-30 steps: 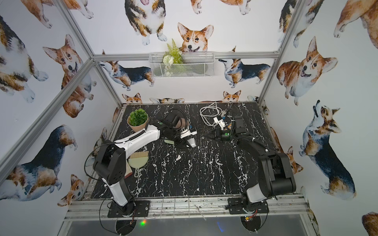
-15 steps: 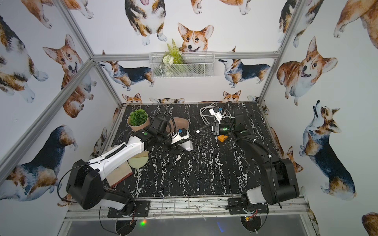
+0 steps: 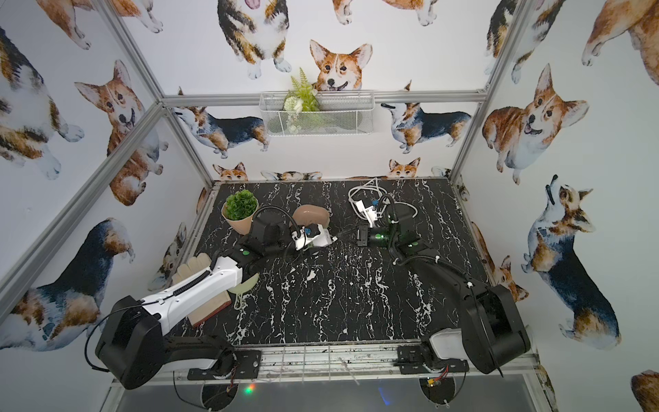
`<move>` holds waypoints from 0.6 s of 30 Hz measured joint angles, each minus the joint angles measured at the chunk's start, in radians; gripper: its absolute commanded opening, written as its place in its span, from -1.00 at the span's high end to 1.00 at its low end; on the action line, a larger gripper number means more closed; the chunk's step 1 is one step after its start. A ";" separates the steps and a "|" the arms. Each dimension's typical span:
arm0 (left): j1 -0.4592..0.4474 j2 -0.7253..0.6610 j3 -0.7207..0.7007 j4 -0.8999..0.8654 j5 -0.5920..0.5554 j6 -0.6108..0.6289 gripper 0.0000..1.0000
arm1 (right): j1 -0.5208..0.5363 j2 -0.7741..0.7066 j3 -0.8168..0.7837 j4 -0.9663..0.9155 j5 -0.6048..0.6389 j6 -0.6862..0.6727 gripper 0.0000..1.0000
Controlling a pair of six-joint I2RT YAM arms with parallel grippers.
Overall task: Charge the electronic scale
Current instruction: Insert the charging cable into the plug.
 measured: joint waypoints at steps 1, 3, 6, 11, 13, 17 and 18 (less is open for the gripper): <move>-0.002 -0.001 -0.001 0.010 -0.010 0.001 0.56 | 0.000 0.014 0.000 0.012 0.008 0.012 1.00; -0.008 -0.002 -0.007 0.032 -0.030 0.002 0.56 | 0.005 0.049 0.000 0.064 0.017 0.051 1.00; -0.012 -0.004 -0.013 0.047 -0.056 0.004 0.56 | 0.009 0.080 0.000 0.130 0.026 0.095 1.00; -0.020 0.001 -0.014 0.055 -0.077 0.007 0.56 | 0.011 0.117 0.001 0.228 0.034 0.163 1.00; -0.021 0.005 -0.014 0.055 -0.086 0.008 0.56 | 0.012 0.117 0.005 0.245 0.035 0.179 1.00; -0.022 0.010 -0.014 0.055 -0.095 0.013 0.56 | 0.022 0.120 0.019 0.266 0.039 0.188 1.00; -0.023 0.012 -0.014 0.055 -0.095 0.013 0.56 | 0.024 0.121 0.020 0.268 0.042 0.188 1.00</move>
